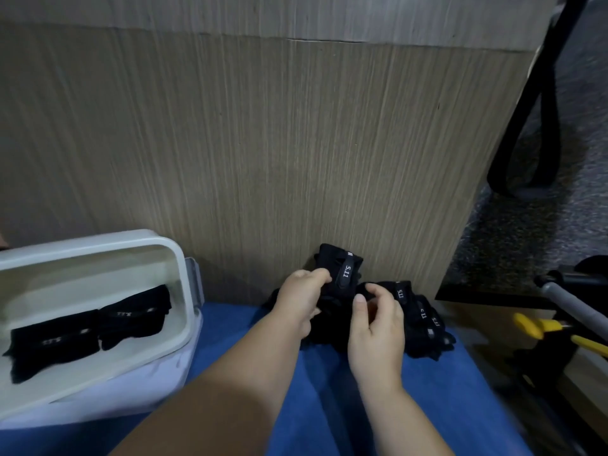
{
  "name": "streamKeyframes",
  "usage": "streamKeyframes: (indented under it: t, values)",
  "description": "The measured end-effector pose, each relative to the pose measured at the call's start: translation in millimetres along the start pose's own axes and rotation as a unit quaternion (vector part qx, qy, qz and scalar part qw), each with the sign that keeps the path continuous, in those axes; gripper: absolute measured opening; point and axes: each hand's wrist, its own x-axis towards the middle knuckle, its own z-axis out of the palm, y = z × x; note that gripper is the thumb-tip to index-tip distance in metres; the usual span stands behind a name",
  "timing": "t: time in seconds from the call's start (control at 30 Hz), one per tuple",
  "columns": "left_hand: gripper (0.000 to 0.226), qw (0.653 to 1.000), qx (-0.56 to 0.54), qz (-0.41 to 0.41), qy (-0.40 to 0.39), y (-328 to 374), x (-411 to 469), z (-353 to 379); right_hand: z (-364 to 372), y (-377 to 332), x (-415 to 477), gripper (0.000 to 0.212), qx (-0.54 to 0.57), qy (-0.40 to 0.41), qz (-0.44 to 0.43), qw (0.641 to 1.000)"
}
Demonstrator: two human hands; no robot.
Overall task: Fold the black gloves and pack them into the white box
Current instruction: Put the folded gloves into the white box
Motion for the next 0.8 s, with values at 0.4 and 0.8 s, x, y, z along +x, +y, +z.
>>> streamKeyframes:
  t: [0.4, 0.8]
  values:
    - [0.030, 0.987, -0.143, -0.033, -0.063, 7, -30, -62, 31, -26, -5, 0.055, 0.196, -0.076, 0.206, 0.956]
    - [0.014, 0.999, 0.008, -0.035, -0.007, -9, -64, -181, 87, -71, -38, 0.063, 0.312, -0.339, 0.336, 0.822]
